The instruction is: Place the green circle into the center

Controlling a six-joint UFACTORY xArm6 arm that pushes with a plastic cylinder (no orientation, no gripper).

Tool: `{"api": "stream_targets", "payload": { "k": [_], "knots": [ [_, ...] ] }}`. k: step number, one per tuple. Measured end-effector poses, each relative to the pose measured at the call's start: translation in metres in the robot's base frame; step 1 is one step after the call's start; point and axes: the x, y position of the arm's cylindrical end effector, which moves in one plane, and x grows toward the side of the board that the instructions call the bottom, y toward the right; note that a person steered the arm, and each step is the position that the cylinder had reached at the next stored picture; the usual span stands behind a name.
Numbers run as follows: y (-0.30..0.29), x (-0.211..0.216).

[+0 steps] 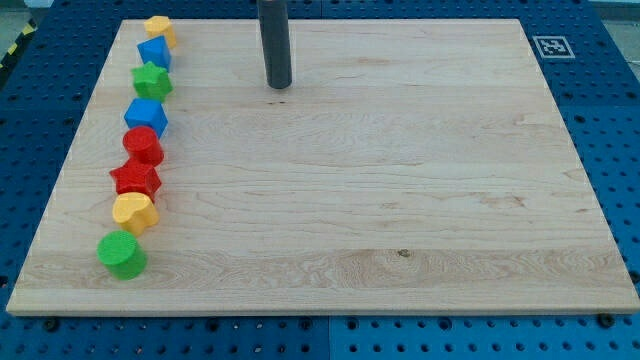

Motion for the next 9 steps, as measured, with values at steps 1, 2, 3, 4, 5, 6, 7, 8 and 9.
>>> {"api": "stream_targets", "payload": {
  "k": [1, 2, 3, 4, 5, 6, 7, 8, 9],
  "knots": [
    [0.000, 0.006],
    [0.000, 0.050],
    [0.000, 0.104],
    [0.000, 0.163],
    [-0.006, 0.224],
    [-0.020, 0.274],
    [-0.047, 0.294],
    [-0.048, 0.294],
    [-0.052, 0.295]
  ]
}}
